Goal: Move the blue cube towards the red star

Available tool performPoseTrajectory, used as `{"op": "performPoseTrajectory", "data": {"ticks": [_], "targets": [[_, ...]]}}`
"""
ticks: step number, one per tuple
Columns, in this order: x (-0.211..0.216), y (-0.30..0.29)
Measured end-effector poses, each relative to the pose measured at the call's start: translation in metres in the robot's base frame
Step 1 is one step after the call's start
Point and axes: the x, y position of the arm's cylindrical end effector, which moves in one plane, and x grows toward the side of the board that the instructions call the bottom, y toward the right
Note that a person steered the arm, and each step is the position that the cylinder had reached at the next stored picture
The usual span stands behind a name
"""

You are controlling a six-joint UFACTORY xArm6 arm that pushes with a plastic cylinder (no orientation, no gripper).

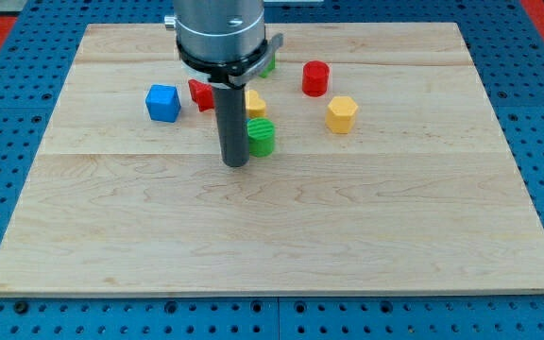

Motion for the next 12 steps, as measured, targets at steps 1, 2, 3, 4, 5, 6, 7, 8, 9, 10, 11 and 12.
{"op": "performPoseTrajectory", "data": {"ticks": [1, 2, 3, 4, 5, 6, 7, 8, 9, 10, 11, 12], "targets": [[-0.015, -0.014], [-0.029, -0.028], [-0.029, -0.042], [-0.029, -0.063], [-0.038, -0.084], [-0.068, -0.105], [-0.092, -0.112], [-0.100, -0.112], [-0.096, -0.124], [-0.113, -0.135], [-0.139, -0.137], [-0.143, -0.124]]}}
